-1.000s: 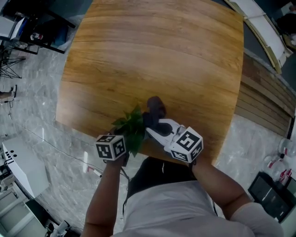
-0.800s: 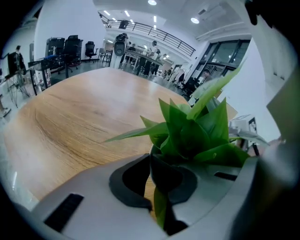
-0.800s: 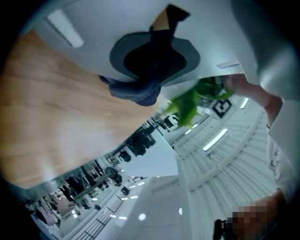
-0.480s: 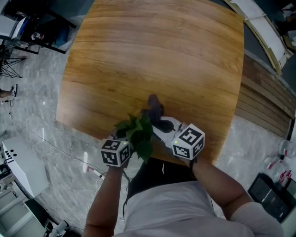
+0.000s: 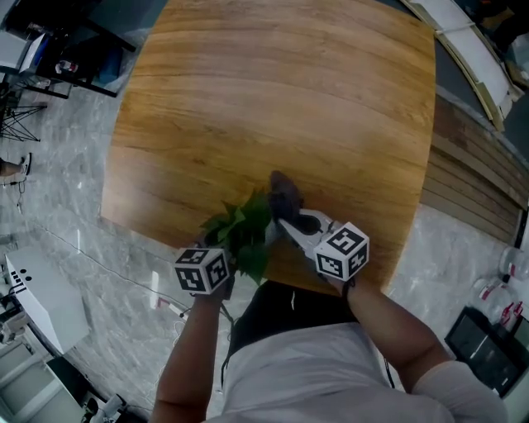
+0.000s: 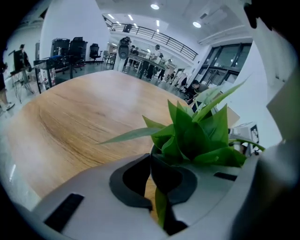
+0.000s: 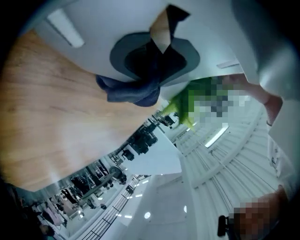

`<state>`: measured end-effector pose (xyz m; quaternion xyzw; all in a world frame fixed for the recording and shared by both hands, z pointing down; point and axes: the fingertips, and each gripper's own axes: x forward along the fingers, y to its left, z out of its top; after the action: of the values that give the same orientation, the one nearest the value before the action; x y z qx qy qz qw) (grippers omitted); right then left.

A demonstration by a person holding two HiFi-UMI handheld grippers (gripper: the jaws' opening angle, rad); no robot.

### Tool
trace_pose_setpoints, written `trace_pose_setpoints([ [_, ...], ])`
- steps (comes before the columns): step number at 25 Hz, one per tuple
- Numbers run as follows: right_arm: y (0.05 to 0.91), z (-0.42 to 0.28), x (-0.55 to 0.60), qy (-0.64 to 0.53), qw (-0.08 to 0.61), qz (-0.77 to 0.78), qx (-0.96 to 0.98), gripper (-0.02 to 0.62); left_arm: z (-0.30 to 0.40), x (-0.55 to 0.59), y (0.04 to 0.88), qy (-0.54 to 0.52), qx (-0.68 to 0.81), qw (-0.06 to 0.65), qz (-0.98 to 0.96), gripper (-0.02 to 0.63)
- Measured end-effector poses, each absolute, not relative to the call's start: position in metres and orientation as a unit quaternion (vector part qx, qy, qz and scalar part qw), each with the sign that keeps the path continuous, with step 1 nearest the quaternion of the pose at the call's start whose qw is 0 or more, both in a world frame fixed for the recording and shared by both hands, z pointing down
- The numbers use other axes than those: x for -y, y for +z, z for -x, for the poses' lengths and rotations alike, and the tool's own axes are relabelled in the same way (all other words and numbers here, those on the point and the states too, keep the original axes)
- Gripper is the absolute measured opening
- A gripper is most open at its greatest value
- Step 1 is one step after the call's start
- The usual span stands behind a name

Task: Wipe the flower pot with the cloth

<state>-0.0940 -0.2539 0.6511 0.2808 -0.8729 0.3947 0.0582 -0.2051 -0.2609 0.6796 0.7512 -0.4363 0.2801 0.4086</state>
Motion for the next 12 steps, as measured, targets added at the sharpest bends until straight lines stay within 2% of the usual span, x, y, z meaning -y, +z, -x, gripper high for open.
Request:
trace_pose_setpoints([
  [4, 0.602, 0.118, 0.233, 0.381, 0.02, -0.229, 0.896, 0.032, 0.21, 0.261, 0.685, 0.264, 0.447, 0.437, -0.734, 0.018],
  [9, 0.688, 0.083, 0.23, 0.444, 0.088, -0.299, 0.84, 0.032, 0.212, 0.26, 0.686, 0.254, 0.451, 0.451, -0.727, 0.018],
  [12, 0.685, 0.085, 0.232, 0.44, 0.107, -0.303, 0.838, 0.032, 0.215, 0.261, 0.687, 0.245, 0.456, 0.462, -0.72, 0.018],
])
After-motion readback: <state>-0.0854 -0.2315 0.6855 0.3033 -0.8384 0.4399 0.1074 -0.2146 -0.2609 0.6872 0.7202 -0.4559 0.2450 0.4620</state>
